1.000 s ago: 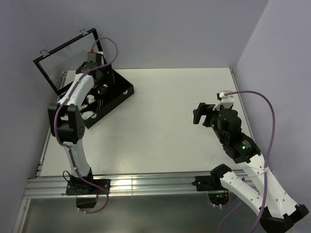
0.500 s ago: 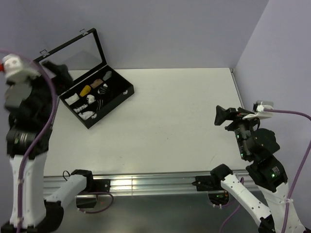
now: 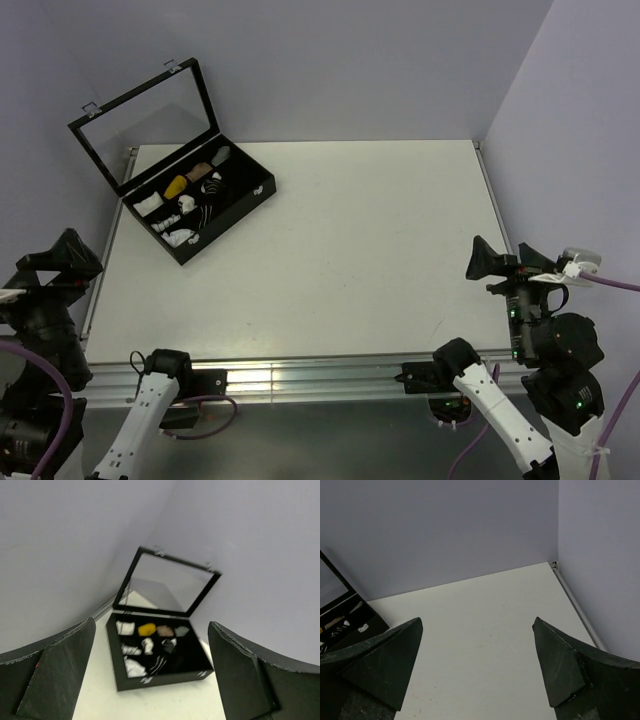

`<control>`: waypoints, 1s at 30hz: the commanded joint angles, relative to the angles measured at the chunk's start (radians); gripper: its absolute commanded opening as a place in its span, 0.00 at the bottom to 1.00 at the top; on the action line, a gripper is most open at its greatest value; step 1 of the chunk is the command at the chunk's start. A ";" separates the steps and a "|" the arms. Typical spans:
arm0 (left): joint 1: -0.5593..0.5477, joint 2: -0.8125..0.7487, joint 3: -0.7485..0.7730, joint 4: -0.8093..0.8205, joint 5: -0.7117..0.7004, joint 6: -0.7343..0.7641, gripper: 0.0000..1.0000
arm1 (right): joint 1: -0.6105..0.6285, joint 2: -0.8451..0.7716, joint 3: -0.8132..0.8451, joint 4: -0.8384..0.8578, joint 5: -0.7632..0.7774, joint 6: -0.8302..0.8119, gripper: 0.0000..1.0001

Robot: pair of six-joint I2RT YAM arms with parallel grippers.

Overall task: Roll the socks
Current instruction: Reset both arms

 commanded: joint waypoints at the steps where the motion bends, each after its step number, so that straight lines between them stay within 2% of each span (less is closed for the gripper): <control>1: -0.038 -0.021 -0.057 -0.057 -0.132 -0.047 1.00 | -0.004 -0.012 -0.011 0.018 0.028 -0.037 0.99; 12: -0.116 -0.076 -0.103 -0.048 -0.224 -0.072 0.99 | -0.004 -0.024 -0.078 0.110 0.038 -0.069 0.98; 17: -0.118 -0.121 -0.163 0.027 -0.243 -0.053 0.99 | -0.004 0.005 -0.057 0.105 0.030 -0.077 0.97; 30: -0.142 -0.128 -0.201 0.049 -0.313 -0.044 1.00 | -0.004 -0.026 -0.106 0.148 0.036 -0.080 0.97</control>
